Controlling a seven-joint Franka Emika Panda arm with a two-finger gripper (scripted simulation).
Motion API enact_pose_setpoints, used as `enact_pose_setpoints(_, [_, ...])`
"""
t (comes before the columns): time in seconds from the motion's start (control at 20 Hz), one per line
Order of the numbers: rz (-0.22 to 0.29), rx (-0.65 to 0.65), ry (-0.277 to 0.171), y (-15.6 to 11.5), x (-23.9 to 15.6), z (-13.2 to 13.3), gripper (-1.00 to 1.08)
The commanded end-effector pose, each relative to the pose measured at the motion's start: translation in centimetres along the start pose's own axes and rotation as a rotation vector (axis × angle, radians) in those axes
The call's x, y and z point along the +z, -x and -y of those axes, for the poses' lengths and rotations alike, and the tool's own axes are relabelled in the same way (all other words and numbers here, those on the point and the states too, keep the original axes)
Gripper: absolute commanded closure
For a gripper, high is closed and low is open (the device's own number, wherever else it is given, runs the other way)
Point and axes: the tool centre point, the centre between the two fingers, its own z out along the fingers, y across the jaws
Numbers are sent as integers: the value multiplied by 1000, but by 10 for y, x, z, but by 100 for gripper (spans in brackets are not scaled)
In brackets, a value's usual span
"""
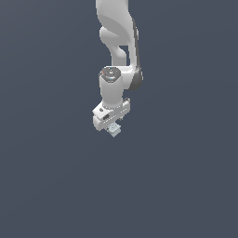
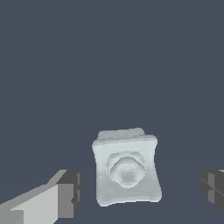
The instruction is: Pick up the object and move it to a goal position.
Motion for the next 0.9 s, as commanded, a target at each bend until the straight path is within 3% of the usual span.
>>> enact_pose_setpoints(0.0, [-1, -35, -1, 4, 3, 2, -92])
enact_pose_setpoints(0.85, [-3, -83, -3, 10, 23, 6, -92])
